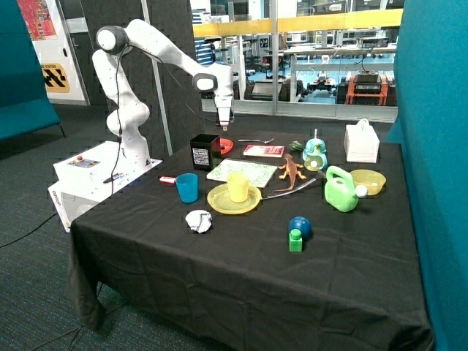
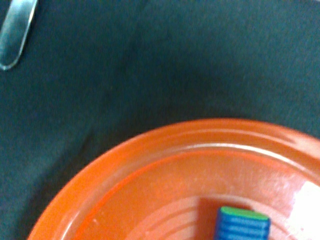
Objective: Put a highlighter on each book
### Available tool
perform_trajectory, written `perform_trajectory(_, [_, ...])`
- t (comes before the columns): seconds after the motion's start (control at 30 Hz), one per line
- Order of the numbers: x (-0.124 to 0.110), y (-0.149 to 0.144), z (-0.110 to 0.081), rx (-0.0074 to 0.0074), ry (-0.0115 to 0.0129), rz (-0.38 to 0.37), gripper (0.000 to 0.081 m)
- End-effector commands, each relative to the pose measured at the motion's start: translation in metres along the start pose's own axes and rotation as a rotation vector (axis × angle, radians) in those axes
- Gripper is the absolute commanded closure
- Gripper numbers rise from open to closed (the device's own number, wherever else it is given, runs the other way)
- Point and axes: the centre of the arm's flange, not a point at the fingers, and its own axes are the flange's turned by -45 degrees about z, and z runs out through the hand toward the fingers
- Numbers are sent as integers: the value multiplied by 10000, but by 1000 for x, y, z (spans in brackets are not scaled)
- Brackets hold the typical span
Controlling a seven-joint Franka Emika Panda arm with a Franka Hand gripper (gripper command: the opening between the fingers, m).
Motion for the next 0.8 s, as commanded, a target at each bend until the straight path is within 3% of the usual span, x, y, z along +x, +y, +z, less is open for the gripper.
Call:
perform_trajectory(0.0, [-16, -5, 13, 18, 2, 153, 226])
perform_trajectory(0.07, [-19, -5, 15, 18, 2, 190, 254])
perform_trajectory(0.27, [-25, -1, 24, 18, 2, 398, 199])
perform_trajectory(0.5, [-34, 3, 34, 18, 2, 638, 246])
perform_trajectory(0.77, [-43, -1, 43, 18, 1, 744, 203])
